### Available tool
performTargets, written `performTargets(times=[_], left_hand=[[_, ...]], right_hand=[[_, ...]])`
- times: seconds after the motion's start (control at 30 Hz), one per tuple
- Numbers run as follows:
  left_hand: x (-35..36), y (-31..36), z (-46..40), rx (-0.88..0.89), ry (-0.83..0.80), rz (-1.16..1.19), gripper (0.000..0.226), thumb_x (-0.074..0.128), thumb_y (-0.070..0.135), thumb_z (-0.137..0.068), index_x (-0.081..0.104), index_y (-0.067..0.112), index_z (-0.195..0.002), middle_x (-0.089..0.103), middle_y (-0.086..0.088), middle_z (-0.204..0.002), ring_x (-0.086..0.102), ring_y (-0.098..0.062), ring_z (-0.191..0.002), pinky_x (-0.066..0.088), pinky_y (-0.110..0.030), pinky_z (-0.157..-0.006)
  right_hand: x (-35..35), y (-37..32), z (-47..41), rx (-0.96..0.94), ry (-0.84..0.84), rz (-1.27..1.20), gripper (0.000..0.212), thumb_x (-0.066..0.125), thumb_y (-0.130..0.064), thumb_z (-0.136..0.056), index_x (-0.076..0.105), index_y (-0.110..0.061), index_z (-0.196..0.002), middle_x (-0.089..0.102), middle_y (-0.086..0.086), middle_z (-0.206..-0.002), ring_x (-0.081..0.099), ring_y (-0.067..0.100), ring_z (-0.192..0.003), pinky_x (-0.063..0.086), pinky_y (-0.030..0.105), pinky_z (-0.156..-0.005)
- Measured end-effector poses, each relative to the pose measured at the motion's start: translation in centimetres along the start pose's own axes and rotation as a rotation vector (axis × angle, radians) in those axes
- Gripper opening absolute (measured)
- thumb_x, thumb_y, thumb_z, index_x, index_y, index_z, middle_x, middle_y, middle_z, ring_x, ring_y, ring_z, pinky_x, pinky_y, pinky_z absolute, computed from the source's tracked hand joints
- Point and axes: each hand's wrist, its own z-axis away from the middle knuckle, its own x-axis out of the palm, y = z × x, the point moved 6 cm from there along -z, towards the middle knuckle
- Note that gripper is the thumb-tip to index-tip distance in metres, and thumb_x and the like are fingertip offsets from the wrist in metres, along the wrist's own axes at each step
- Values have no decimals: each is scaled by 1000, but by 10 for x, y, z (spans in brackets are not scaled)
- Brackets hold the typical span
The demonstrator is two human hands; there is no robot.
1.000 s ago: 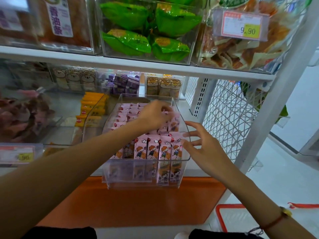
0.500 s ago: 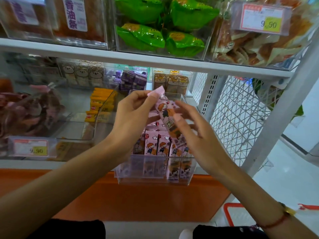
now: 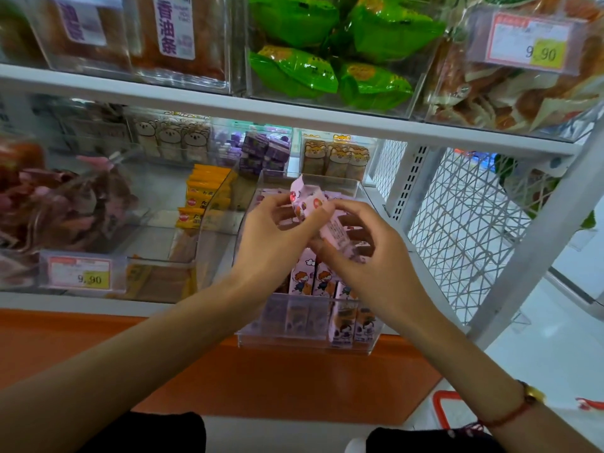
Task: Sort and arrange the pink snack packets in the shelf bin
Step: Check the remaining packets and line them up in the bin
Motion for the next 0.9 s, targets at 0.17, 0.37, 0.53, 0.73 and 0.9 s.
performTargets(times=[0.17, 0.37, 0.53, 0.73, 0.9], left_hand=[[-2, -3, -7, -53, -19, 96, 49, 69, 30, -83, 46, 11, -122, 70, -6, -108, 71, -11, -89, 59, -25, -74], [11, -11, -7, -90, -61, 30, 38, 63, 36, -88, 53, 20, -121, 64, 6, -110, 66, -6, -94, 57, -17, -72], [19, -13, -6, -135, -142, 66, 36, 63, 33, -88, 57, 21, -121, 73, 2, -98, 71, -4, -82, 55, -16, -64], [13, -12, -6, -166, -141, 93, 35, 63, 29, -89, 57, 19, -121, 74, 5, -95, 71, -5, -84, 58, -19, -74], [12, 12, -5, 88, -253, -43, 41, 69, 17, -82, 58, 18, -122, 69, 5, -112, 66, -1, -97, 54, -13, -77]], right_hand=[[1, 26, 1, 290, -129, -165, 40, 48, -43, -91, 50, -33, -130, 63, -14, -103, 62, 4, -97, 50, 19, -80], [-13, 25, 3, 250, 84, -98, 36, 60, -44, -85, 59, -27, -117, 68, -8, -96, 66, 1, -76, 50, 11, -59], [-17, 9, 5, 54, 137, 50, 40, 74, -37, -75, 55, -31, -109, 60, -16, -92, 59, -10, -80, 47, 7, -55], [-6, 16, 3, 136, -24, -41, 48, 53, -42, -88, 45, -31, -134, 60, -5, -117, 64, -2, -85, 50, 10, -64], [-14, 14, 3, 68, -6, -36, 41, 58, -36, -86, 43, -32, -124, 62, -12, -111, 60, -6, -96, 48, 9, -78]])
